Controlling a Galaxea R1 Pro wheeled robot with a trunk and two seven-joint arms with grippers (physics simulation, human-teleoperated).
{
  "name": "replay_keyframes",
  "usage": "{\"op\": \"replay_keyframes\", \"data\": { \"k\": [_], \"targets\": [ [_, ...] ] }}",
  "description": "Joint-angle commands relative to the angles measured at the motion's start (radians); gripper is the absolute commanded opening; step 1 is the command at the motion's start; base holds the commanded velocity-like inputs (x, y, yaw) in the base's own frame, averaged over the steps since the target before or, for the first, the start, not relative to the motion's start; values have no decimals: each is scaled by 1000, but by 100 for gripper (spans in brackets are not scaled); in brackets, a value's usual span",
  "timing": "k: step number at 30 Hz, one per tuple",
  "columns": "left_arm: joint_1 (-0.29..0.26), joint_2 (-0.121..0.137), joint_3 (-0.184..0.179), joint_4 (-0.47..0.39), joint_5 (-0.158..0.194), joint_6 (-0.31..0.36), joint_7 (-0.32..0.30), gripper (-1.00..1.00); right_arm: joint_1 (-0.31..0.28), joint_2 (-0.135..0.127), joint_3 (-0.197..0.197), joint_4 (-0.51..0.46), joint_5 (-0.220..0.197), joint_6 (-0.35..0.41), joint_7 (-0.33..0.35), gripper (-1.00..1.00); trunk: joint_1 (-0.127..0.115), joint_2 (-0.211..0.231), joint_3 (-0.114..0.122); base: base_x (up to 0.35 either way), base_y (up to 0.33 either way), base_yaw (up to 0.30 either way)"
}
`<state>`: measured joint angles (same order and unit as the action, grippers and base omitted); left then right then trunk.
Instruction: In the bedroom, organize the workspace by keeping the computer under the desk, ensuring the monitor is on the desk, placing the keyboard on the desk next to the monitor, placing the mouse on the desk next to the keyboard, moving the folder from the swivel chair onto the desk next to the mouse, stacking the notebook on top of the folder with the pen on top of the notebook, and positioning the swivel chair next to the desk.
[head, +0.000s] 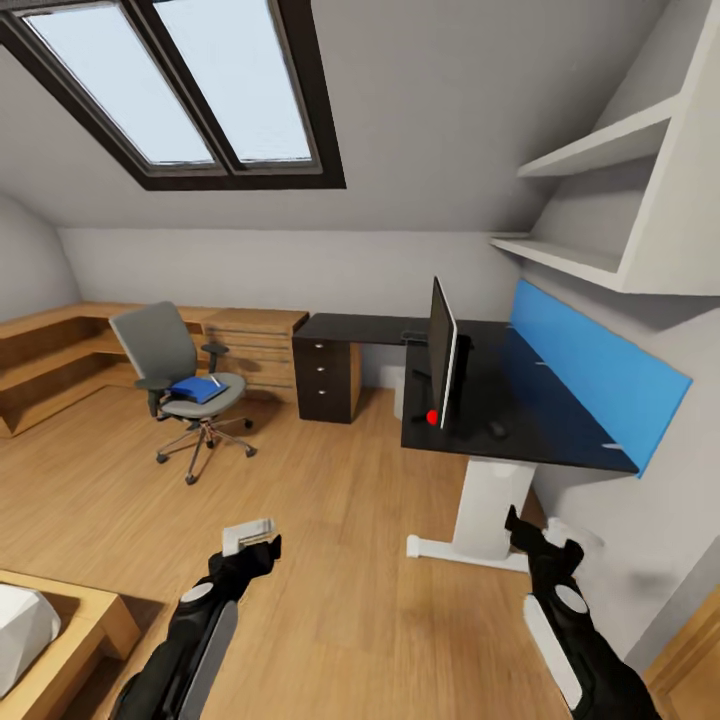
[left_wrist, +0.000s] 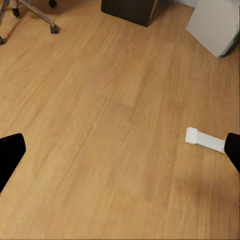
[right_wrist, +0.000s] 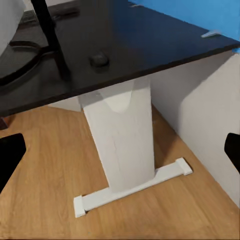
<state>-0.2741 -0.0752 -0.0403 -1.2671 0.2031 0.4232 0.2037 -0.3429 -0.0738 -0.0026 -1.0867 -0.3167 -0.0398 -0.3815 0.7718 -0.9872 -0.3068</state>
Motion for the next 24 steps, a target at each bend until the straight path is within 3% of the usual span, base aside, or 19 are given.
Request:
{"op": "replay_keyframes", "data": {
  "k": [1, 3, 4, 5, 6, 8, 12, 15, 24],
  "targets": [
    [-1, -1, -2, -51, 11, 20, 11, 100, -18, -1, 1, -75, -12, 131, -13, 100, -4, 6, 2, 0, 0, 0],
    [-1, -1, -2, -92, 10, 30, 12, 100, -57, -4, -2, -121, -12, 245, -21, 100, -11, 20, 8, 0, 0, 0],
    [-1, -1, -1, -122, 11, 36, 13, 100, -112, -6, -6, -141, -12, 340, -31, 100, -15, 27, 11, 0, 0, 0],
    [-1, -1, 0, -133, 11, 39, 13, 100, -142, -7, -8, -139, -13, 380, -36, 100, -19, 34, 14, 0, 0, 0],
    [-1, 0, 12, -158, 18, 43, 12, 100, -243, -8, -13, -80, -14, 490, -52, 100, -19, 34, 14, 0, 0, 0],
    [-1, -1, 19, -160, 35, 43, 10, 100, -280, -9, -12, -33, -18, 529, -54, 100, -19, 34, 14, 0, 0, 0],
    [-1, 2, 23, -94, 52, 38, 10, 100, -302, -1, -10, -5, -17, 557, -60, 100, -19, 34, 14, 0, 0, 0],
    [-1, 4, 24, -2, 58, 36, 8, 100, -281, 0, -16, -27, -18, 565, -64, 100, -19, 34, 14, 18, 0, 0],
    [-1, -1, 8, 48, 59, 33, 9, 100, -215, -11, -47, -147, -14, 564, -72, 100, -19, 34, 14, 229, 0, 0]
  ]
}}
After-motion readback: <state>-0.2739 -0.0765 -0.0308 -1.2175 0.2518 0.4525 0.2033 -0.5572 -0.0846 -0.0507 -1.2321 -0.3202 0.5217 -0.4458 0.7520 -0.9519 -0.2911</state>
